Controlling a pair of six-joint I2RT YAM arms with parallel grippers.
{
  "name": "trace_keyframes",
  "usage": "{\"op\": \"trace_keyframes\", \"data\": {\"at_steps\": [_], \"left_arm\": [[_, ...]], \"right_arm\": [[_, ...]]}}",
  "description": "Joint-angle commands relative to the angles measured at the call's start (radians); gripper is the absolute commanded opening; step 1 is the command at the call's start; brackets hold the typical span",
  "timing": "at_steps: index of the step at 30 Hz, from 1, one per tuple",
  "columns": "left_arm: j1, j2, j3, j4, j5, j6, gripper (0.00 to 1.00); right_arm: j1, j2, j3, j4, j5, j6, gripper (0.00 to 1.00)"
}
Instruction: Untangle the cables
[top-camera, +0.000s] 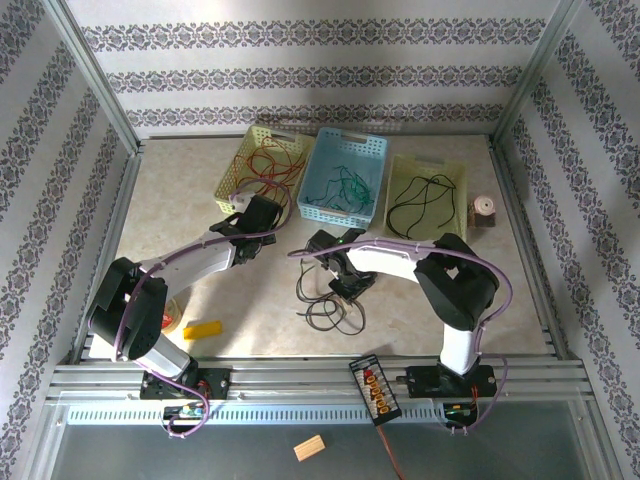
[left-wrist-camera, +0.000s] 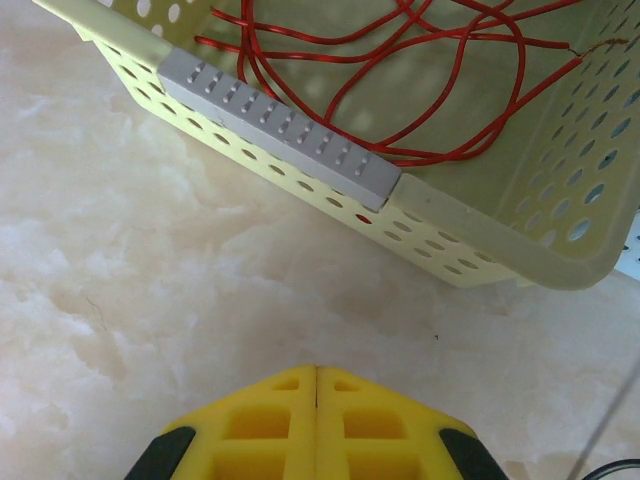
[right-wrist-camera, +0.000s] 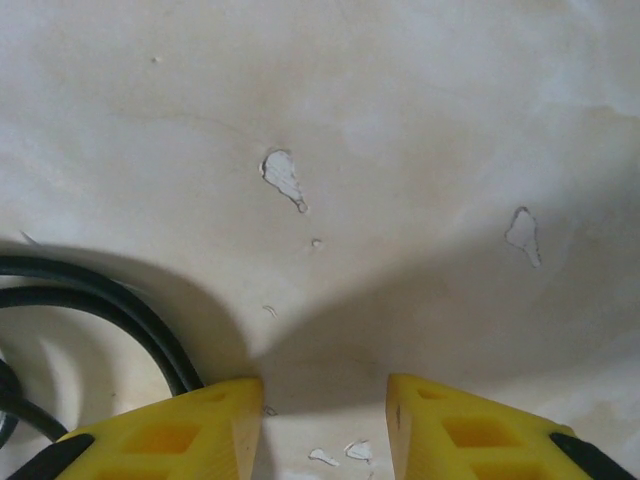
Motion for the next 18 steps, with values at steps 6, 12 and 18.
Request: {"op": "trace_keyframes", "data": {"at_steps": [6, 12, 18], "left_arm": [[0.011, 0.018, 0.028, -0.011, -0.001, 0.005, 0.0], [0.01, 0.025, 0.026, -0.002, 0.004, -0.003, 0.0], [0.01, 0.008, 0.031, -0.013, -0.02, 0.009, 0.0]], "right_arm": [[-0.059, -0.208, -0.083, 0.166, -0.159, -0.055, 0.46], [-0.008, -0.127, -0.074, 0.058, -0.192, -0.131, 0.5], [0.001, 0.078, -0.024, -0.034, -0.149, -0.135, 0.38]]}}
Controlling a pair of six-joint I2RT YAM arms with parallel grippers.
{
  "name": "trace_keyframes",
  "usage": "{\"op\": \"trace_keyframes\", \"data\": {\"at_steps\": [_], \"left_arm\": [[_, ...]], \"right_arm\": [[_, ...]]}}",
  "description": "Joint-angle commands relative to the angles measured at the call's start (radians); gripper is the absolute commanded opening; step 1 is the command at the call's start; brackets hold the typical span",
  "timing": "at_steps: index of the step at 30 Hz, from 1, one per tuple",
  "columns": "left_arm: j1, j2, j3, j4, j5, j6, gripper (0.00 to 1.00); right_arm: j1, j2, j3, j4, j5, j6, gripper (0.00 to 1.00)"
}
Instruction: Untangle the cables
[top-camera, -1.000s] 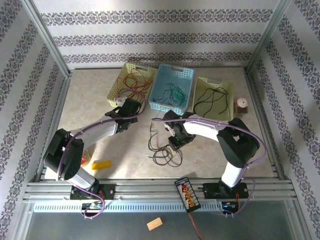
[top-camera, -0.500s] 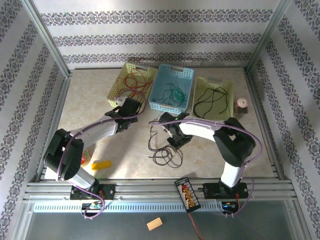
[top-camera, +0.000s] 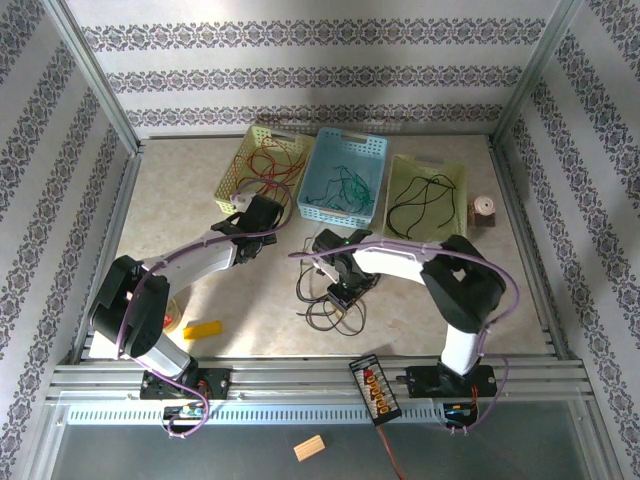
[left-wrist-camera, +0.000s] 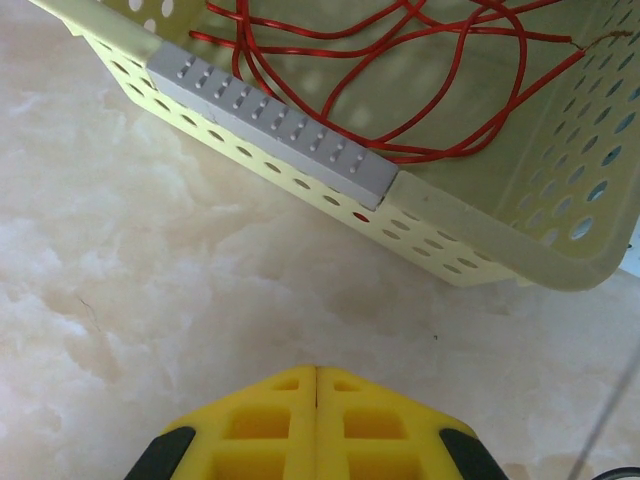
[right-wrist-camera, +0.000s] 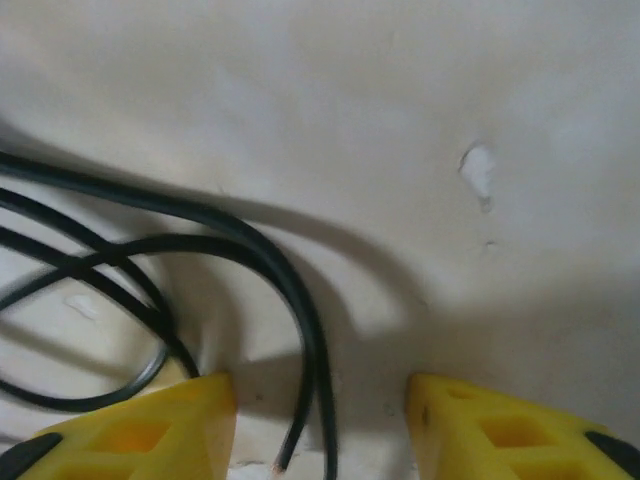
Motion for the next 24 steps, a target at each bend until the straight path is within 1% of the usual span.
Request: {"op": "trace_keyframes", "data": {"at_steps": [1, 3, 4, 8, 12, 14, 18, 20, 24], "left_arm": [[0.009, -0.014, 0.02, -0.014, -0.026, 0.014, 0.0], [0.009, -0.028, 0.014, -0.014, -0.034, 0.022, 0.0], [0.01, -0.033, 0.013, -0.014, -0.037, 0.024, 0.0], [0.009, -0.033, 0.01, 0.004, -0.03, 0.042, 0.0], [0.005, -0.021, 0.017, 0.056, 0.028, 0.07, 0.0], [-0.008, -0.02, 0.016, 0.093, 0.054, 0.094, 0.0], [-0.041, -0.008, 0.024, 0.122, 0.058, 0.134, 0.0], [-0.05, 0.002, 0.032, 0.119, 0.055, 0.138, 0.0], [-0.052, 0.017, 0.037, 0.118, 0.062, 0.131, 0.0]], "right_arm": [[0.002, 0.106, -0.014, -0.061, 0.054, 0.006, 0.25], [0.0, 0.102, -0.011, -0.042, 0.11, 0.04, 0.07], [-0.002, 0.084, -0.012, -0.026, 0.135, 0.057, 0.01], [-0.038, -0.041, -0.016, 0.049, 0.149, 0.088, 0.0], [-0.091, -0.223, -0.025, 0.133, 0.153, 0.089, 0.0], [-0.116, -0.312, -0.028, 0.166, 0.15, 0.085, 0.0], [-0.157, -0.473, -0.03, 0.22, 0.164, 0.063, 0.0], [-0.196, -0.531, -0.021, 0.227, 0.189, 0.064, 0.0], [-0.317, -0.631, -0.024, 0.253, 0.209, 0.091, 0.0]]}}
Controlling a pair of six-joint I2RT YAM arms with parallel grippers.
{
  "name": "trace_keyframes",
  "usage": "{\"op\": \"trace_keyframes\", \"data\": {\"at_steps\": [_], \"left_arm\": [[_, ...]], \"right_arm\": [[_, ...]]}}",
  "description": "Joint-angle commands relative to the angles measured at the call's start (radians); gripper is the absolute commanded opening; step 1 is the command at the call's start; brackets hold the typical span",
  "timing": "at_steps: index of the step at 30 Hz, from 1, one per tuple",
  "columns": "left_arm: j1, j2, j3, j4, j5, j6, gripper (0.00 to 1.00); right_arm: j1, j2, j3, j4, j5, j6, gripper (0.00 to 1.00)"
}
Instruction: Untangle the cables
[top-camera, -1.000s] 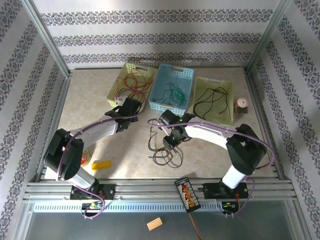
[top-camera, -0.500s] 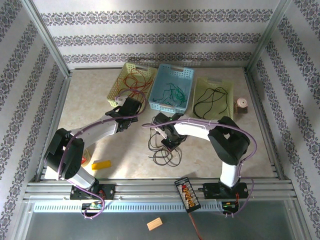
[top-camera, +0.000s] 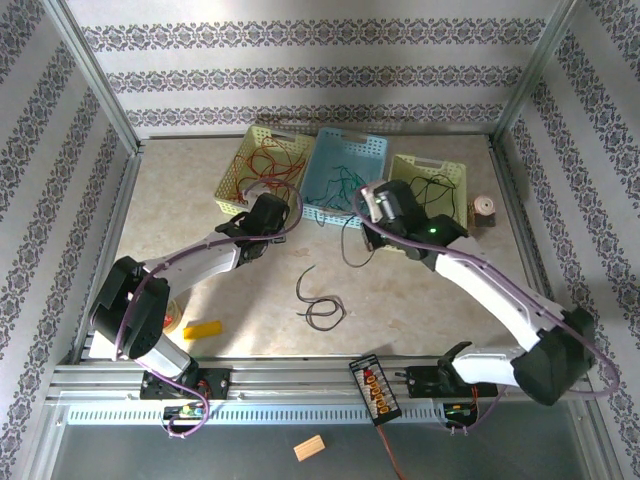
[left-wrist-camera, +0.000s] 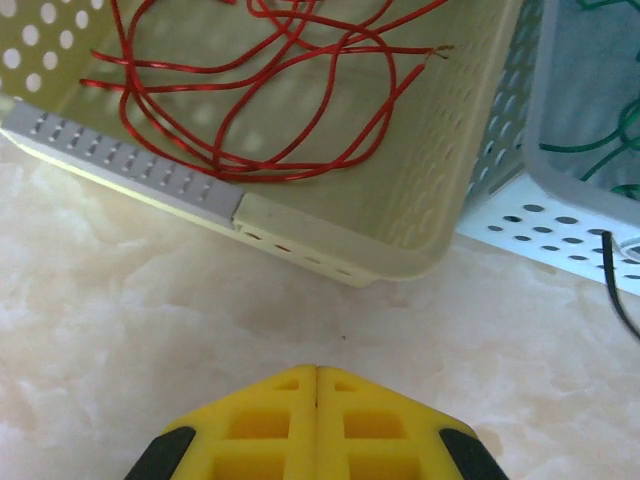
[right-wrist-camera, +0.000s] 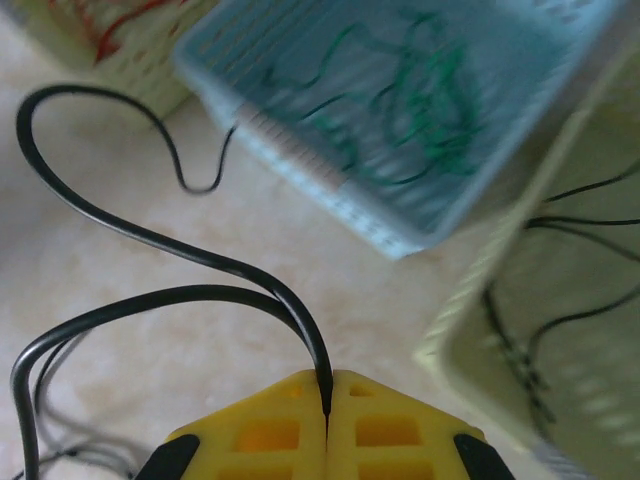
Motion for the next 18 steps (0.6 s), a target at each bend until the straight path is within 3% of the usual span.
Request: {"op": "trace_keyframes", "data": {"at_steps": [1, 6, 10, 15, 18], "left_arm": [[-0.011, 0.018, 0.027, 0.025, 0.004, 0.023, 0.0], [-0.012, 0.015, 0.028, 0.029, 0.006, 0.032, 0.0], [-0.012, 0.013, 0.026, 0.035, 0.014, 0.043, 0.0], [-0.016, 0.013, 0.028, 0.023, 0.017, 0.048, 0.0], [-0.018, 0.005, 0.018, 0.024, 0.011, 0.044, 0.0]], "right_arm": [[-0.103, -0.059, 0.001, 0.032, 0.051, 0.028, 0.0], [-0.269, -0.097, -0.026, 0.037, 0.12, 0.087, 0.0], [-0.424, -0.099, -0.067, 0.096, 0.058, 0.178, 0.0], [-0.517, -0.064, -0.085, 0.16, 0.017, 0.2, 0.0], [-0.548, -0.045, -0.079, 0.186, 0.059, 0.217, 0.0]]}}
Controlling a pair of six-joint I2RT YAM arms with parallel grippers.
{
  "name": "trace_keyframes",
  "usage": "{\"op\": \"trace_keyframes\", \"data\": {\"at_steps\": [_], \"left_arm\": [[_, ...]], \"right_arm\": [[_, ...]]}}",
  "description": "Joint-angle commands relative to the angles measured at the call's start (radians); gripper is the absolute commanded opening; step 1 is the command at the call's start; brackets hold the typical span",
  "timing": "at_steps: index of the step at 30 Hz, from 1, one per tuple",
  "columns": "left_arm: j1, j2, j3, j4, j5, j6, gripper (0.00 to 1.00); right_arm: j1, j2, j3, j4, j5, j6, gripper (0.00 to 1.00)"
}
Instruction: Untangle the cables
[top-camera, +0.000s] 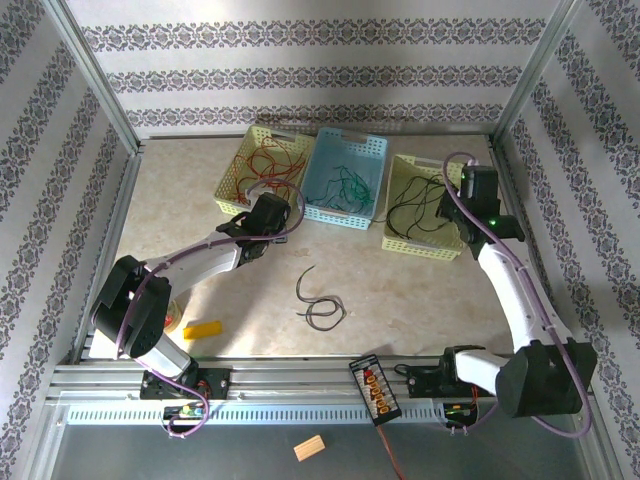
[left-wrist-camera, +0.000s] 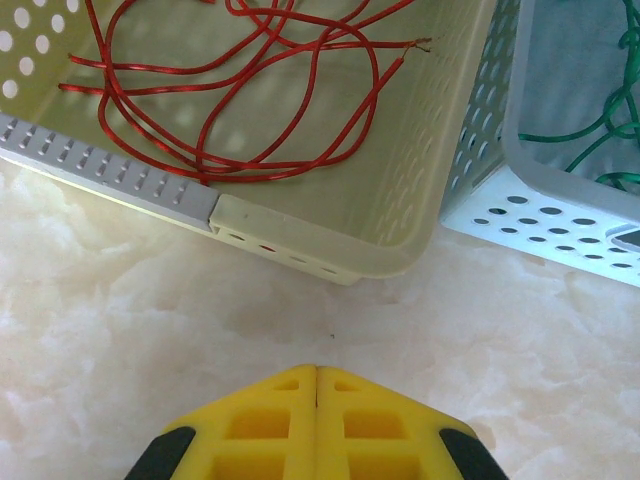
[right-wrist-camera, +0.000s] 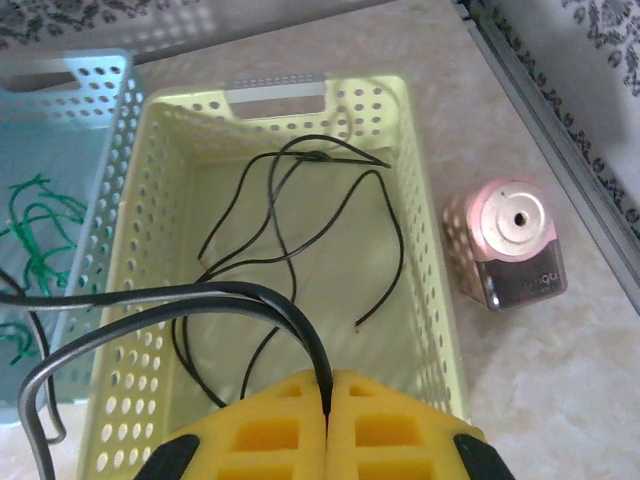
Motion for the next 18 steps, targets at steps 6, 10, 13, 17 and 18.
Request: {"op": "trace_keyframes", "data": {"at_steps": [6, 10, 13, 17, 18], "left_arm": [[-0.019, -0.002, 0.01, 0.013, -0.004, 0.006, 0.0], [-0.022, -0.001, 0.01, 0.015, -0.005, 0.007, 0.0], [-0.023, 0.003, 0.011, 0.011, -0.001, 0.01, 0.0], [-0.023, 0.002, 0.007, 0.006, 0.003, 0.018, 0.0], [-0.025, 0.002, 0.006, 0.005, 0.006, 0.021, 0.0]], "right_arm": [[-0.067, -0.032, 0.009, 0.184, -0.007, 0.08, 0.0], [-0.073, -0.018, 0.04, 0.19, -0.057, 0.066, 0.0], [-0.073, 0.019, 0.043, 0.175, -0.093, 0.063, 0.0], [-0.073, 0.051, 0.003, 0.18, -0.104, 0.079, 0.0], [-0.073, 0.06, -0.004, 0.178, -0.108, 0.084, 0.0]]}}
